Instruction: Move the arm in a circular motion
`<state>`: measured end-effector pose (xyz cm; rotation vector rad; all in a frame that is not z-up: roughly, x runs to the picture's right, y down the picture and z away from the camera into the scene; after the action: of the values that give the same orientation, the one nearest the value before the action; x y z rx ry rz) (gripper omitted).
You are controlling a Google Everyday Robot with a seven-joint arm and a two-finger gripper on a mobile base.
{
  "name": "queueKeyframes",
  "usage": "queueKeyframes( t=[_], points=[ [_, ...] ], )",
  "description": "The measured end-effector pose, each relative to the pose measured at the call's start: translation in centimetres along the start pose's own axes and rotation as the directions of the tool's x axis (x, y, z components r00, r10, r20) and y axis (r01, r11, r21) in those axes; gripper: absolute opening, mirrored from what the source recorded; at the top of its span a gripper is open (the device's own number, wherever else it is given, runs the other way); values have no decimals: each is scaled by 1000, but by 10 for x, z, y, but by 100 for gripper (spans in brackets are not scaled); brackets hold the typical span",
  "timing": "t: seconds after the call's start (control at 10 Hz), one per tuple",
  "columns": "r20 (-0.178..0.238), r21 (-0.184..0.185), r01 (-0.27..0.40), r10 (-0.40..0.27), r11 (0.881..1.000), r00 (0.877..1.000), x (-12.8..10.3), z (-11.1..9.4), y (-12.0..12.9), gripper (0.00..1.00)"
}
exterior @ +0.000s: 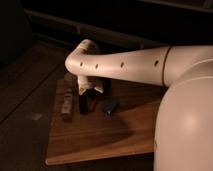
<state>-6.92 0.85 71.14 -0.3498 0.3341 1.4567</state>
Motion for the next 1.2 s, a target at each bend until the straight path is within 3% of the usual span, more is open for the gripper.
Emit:
queueKeyframes(
  t=[0.1,0.3,0.4,0.5,0.6,0.7,0.8,0.9,1.0,1.1,1.2],
  points=[
    [2,3,-14,14,1000,1000,-3,0,-4,65],
    [9,81,-118,118,990,993,-23,2,-52,65],
    [24,141,-169,167,975,986,-38,1,-81,65],
    [32,171,-185,183,968,983,-48,1,-92,65],
    [57,211,-191,183,959,982,-71,3,-105,65],
    [75,232,-163,149,959,986,-91,7,-104,65],
    [98,232,-127,106,965,989,-110,10,-93,65],
    [144,209,-47,17,977,989,-137,10,-58,65],
    [168,190,14,-47,982,985,-148,8,-28,65],
    [189,165,85,-116,983,975,-153,5,5,65],
    [206,136,169,-194,976,959,-150,2,46,65]
  ],
)
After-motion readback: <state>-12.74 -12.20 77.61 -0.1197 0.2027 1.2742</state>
